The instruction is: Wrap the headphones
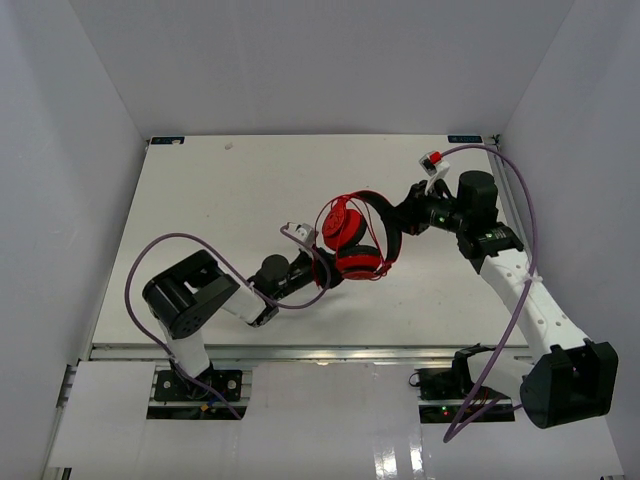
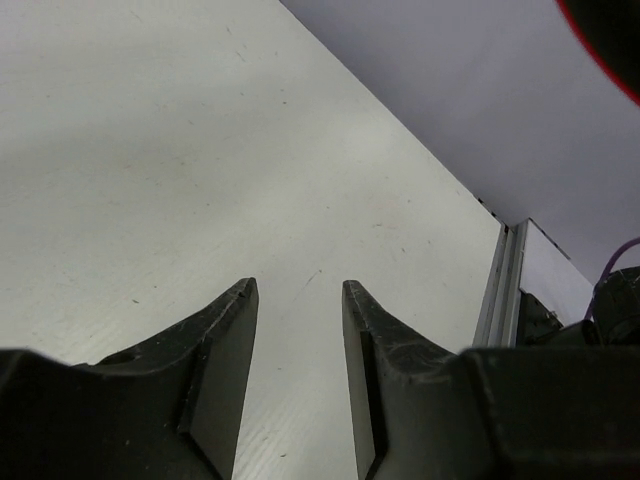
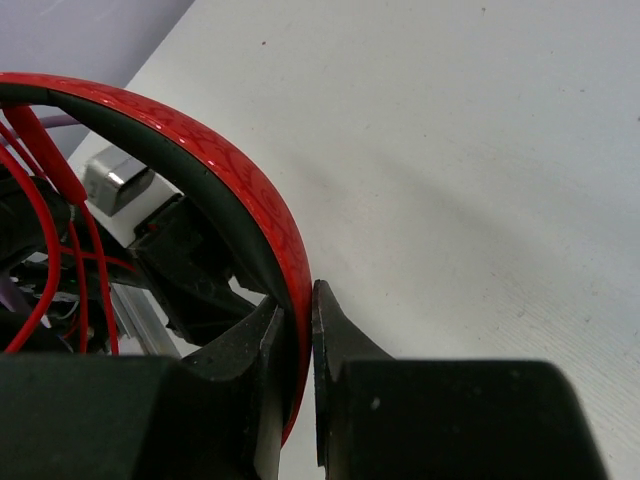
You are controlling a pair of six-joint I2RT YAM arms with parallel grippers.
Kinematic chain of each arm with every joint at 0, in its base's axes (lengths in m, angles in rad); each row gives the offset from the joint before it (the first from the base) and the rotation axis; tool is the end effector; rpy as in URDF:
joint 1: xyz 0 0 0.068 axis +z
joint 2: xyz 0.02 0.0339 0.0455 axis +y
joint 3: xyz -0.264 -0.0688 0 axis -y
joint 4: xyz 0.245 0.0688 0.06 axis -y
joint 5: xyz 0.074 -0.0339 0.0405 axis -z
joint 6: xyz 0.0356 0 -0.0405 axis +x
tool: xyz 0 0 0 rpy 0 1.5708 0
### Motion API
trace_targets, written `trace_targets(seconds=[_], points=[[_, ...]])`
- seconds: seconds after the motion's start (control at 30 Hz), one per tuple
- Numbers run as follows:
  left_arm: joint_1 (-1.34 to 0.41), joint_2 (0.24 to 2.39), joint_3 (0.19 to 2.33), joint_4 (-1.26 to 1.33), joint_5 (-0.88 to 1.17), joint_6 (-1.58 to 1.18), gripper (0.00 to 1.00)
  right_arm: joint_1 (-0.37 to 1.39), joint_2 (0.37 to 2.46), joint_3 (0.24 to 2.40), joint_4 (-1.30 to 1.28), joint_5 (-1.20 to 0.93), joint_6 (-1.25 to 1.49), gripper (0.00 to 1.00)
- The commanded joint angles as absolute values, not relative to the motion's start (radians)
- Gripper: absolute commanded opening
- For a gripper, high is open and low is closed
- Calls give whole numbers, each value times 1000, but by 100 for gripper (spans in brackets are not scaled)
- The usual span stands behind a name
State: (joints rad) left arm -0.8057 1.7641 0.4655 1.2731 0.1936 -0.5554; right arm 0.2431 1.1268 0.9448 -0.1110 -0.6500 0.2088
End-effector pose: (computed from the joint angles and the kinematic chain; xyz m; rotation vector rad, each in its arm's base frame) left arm 0.2051 -0.2235 0.1500 0.3776 1.6924 -1.1892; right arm 0.2437 0.0826 0.3370 -0.4934 1.8369 0.9130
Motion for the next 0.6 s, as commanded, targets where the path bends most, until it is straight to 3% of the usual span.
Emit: trace_targets(seconds=[0.0,0.1,0.57], points=[[-770,1640,454,1082,49,-529,57,228,1067,1065,-86,-709,259,8],[-737,1598,470,958,-27,-499,66,220,1056,1094,-111,-725,261,8],[-537,1436,581,498,-337,-556,88,212,1040,1121,-149,-741,240,8]])
